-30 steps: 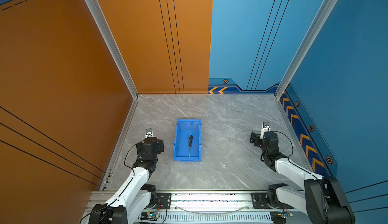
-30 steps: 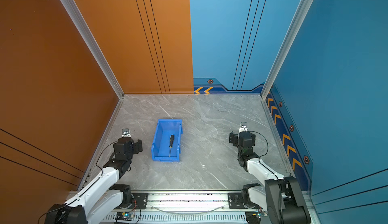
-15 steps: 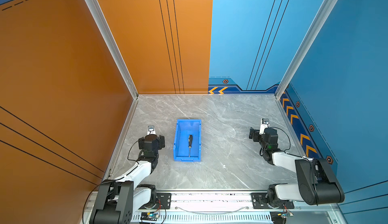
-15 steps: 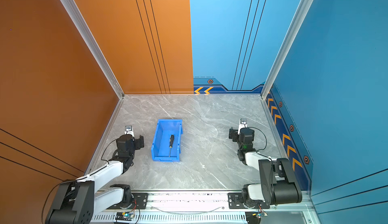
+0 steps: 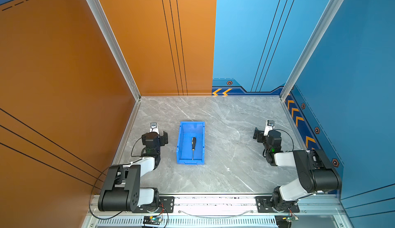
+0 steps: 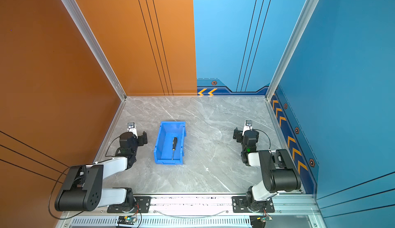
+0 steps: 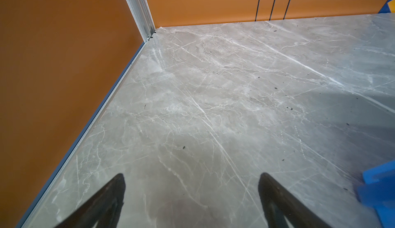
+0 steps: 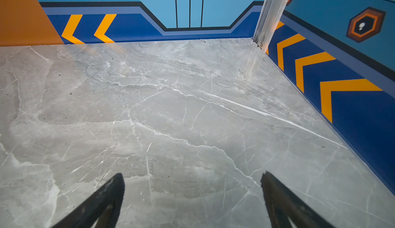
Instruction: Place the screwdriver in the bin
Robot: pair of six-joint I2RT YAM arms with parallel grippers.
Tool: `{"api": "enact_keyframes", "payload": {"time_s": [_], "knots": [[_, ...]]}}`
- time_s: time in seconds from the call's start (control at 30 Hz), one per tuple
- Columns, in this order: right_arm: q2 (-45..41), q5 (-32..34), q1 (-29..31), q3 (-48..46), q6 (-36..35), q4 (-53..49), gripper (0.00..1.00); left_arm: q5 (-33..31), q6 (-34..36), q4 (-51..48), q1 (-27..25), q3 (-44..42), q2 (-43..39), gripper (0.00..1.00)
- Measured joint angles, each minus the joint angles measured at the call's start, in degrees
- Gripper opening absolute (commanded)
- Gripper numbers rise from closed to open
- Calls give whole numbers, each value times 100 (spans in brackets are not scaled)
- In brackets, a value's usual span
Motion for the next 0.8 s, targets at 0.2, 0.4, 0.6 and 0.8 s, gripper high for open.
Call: {"api": "enact_keyframes", "payload": {"time_s": [0.2,0.4,0.6,0.8], "knots": [[0,9,0,0,39,52,100,249,-83,111,-2,0,-17,98],[0,9,0,0,39,57,100,457,-229,459,-2,52,319,98],[0,9,0,0,39,57,100,562,-271,997,-24,55,1086,98],[0,9,0,0,39,59,100,562,-264,1226,-85,55,1200,98]]}}
